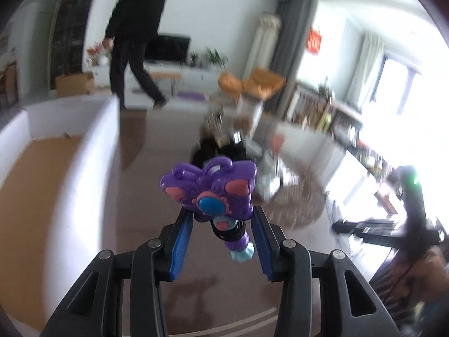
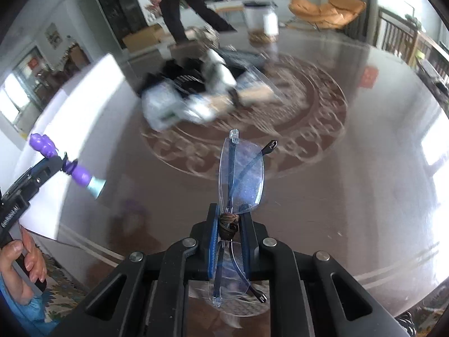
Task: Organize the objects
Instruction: 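Carry the wand and glasses into the white tray and release both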
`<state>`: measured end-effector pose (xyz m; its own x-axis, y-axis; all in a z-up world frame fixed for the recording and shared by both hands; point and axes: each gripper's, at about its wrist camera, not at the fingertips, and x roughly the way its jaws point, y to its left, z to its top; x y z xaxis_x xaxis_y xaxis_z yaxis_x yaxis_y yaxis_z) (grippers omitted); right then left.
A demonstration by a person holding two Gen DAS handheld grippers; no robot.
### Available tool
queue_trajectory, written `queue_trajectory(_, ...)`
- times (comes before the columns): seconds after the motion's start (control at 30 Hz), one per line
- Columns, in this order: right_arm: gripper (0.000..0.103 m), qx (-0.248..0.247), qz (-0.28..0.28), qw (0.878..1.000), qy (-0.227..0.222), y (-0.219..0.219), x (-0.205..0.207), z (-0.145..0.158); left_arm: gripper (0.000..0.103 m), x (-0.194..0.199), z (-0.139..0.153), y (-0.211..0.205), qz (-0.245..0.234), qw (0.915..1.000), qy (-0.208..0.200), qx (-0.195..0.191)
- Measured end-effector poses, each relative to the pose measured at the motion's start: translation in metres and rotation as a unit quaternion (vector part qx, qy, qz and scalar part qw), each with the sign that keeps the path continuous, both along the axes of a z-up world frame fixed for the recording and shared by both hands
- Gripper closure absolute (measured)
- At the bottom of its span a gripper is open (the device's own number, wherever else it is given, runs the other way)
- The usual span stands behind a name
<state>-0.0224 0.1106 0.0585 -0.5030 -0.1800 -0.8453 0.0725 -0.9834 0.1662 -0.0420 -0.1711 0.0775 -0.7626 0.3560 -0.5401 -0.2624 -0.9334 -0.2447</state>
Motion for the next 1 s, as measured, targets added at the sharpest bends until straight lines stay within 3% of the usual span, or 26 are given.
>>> queue_trajectory(0.2,0.088,-0.040,0.082,0.994,0.066,-0.073,-0.010,0.060,0.060,0.039,0.073,-0.071,0.079,0.9930,0.088,0.001)
queue_trajectory(0.33,0.088,-0.112,0.167,0.975,0.096,-0.150,-0.023,0.104,0.060,0.054,0.097,-0.130,0.144,0.9861,0.082,-0.016)
queue_trajectory(0.43,0.088,-0.184,0.238,0.950,0.081,-0.220,-0.038,0.122,0.060,0.042,0.088,-0.173,0.187,0.9810,0.029,-0.044)
queue_trajectory(0.5,0.088,-0.215,0.269,0.937,0.064,-0.260,-0.048,0.123,0.058,0.027,0.069,-0.201,0.209,0.9751,-0.041,-0.063)
queue_trajectory(0.53,0.087,-0.227,0.283,0.930,0.050,-0.283,-0.055,0.119,0.052,0.013,0.053,-0.214,0.217,0.9693,-0.088,-0.075)
queue_trajectory(0.57,0.082,-0.233,0.292,0.927,0.035,-0.300,-0.060,0.113,0.041,0.003,0.038,-0.223,0.222,0.9638,-0.121,-0.085)
queue_trajectory(0.6,0.060,-0.240,0.299,0.924,0.013,-0.315,-0.067,0.105,0.038,-0.006,0.027,-0.229,0.229,0.9583,-0.145,-0.091)
queue_trajectory(0.67,0.025,-0.241,0.289,0.926,-0.030,-0.337,-0.079,0.083,0.037,-0.012,0.013,-0.238,0.240,0.9534,-0.158,-0.090)
queue_trajectory(0.77,0.024,-0.236,0.264,0.935,-0.032,-0.331,-0.085,0.069,0.033,-0.012,0.013,-0.240,0.262,0.9501,-0.145,-0.089)
queue_trajectory(0.83,0.024,-0.241,0.249,0.938,-0.023,-0.313,-0.085,0.067,0.032,-0.012,0.018,-0.229,0.258,0.9536,-0.129,-0.086)
queue_trajectory(0.93,0.021,-0.210,0.213,0.954,0.017,-0.268,-0.080,0.061,0.032,-0.013,0.027,-0.193,0.209,0.9688,-0.099,-0.090)
queue_trajectory(1.0,0.016,-0.162,0.181,0.969,0.049,-0.235,-0.075,0.052,0.032,-0.007,0.036,-0.162,0.162,0.9792,-0.082,-0.091)
